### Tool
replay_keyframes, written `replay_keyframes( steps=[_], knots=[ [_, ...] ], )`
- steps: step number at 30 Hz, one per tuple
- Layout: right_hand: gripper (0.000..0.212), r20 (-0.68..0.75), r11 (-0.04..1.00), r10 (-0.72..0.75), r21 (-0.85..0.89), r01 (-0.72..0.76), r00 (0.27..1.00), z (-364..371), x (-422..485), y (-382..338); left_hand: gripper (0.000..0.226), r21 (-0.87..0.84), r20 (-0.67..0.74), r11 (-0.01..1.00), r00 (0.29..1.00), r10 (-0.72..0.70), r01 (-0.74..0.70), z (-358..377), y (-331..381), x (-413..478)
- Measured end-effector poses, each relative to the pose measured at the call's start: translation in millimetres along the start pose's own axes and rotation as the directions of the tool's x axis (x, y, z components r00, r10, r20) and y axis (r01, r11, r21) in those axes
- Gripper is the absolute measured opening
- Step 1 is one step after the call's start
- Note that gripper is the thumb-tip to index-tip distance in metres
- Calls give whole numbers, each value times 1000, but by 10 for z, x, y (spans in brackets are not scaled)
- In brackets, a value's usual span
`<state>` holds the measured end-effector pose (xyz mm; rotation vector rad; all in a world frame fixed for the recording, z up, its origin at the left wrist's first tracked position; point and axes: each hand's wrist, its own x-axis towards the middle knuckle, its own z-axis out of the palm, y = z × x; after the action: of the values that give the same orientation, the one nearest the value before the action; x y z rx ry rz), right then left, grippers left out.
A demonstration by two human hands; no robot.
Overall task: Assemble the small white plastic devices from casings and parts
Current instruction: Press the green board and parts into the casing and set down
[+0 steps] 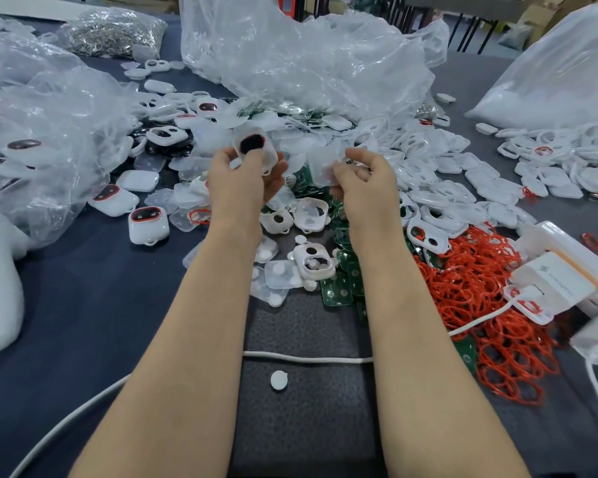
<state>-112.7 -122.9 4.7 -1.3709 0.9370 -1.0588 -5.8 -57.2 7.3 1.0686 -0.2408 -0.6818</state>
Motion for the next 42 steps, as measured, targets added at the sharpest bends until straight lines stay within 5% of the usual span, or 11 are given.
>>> replay_keyframes(
  steps=[6,12,25,35,42],
  knots=[
    [21,39,997,-59,60,56,998,-9,20,2,12,197,109,980,993,-49,27,90,-125,-59],
    [21,-3,993,-25,116,25,1000,-17,16,-8,25,310,156,950,988,-4,-45,70,-180,-59],
    [15,-88,993,-24,110,33,996,-34,60,9,8,250,170,968,985,-15,-29,93,-197,-52],
    [15,-112,992,-23,122,37,993,-45,70,16,18,305,242,944,969,50,-125,58,-218,-31],
    [17,-129,995,-95,-55,88,987,-51,35,28,20,275,248,954,968,47,-117,60,-212,-33]
  ],
)
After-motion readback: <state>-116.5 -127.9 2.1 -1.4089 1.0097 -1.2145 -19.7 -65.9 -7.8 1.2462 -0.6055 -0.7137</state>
